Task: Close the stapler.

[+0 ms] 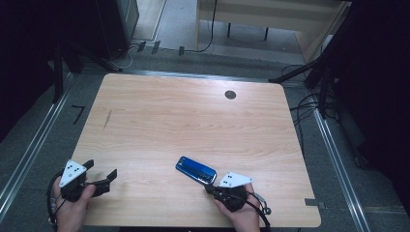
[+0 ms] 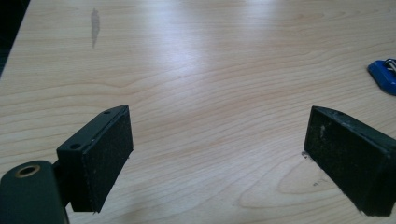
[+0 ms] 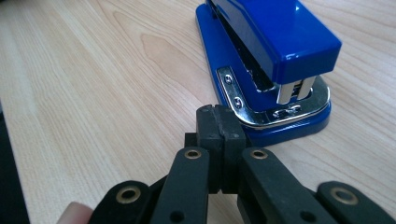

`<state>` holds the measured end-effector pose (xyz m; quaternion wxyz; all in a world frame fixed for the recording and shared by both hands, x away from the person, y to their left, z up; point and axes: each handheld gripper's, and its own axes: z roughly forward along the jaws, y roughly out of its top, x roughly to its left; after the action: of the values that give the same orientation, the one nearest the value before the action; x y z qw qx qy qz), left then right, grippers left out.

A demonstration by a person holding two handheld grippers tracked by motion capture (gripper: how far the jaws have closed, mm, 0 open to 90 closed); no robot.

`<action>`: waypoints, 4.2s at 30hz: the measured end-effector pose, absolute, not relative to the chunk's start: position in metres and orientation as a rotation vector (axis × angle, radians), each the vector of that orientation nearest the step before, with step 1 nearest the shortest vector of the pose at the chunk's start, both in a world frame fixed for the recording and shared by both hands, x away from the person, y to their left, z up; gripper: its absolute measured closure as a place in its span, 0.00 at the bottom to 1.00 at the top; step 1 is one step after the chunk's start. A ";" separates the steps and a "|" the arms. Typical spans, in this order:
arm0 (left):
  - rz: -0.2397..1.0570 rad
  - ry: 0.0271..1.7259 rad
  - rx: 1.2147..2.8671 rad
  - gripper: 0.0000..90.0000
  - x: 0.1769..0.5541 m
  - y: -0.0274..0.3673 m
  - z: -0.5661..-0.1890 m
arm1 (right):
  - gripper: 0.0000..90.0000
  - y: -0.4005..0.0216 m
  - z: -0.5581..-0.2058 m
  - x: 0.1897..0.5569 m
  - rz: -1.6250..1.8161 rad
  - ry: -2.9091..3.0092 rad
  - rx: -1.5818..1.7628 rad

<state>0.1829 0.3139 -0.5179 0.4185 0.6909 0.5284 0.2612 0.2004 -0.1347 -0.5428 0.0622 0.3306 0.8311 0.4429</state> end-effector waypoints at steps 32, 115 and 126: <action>0.635 1.373 1.745 0.09 0.187 0.316 -0.524 | 1.00 -0.136 -0.547 0.216 1.320 2.500 1.035; 0.631 1.372 1.761 0.09 0.188 0.315 -0.524 | 0.57 -0.172 -0.532 0.231 1.437 2.275 1.124; 0.630 1.372 1.758 0.09 0.188 0.316 -0.524 | 0.49 -0.190 -0.525 0.230 1.476 2.224 1.132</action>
<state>0.1880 0.3155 -0.5235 0.4006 0.6951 0.5425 0.2491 0.2299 -0.1905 -0.5251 0.1210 0.3876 0.7614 0.5054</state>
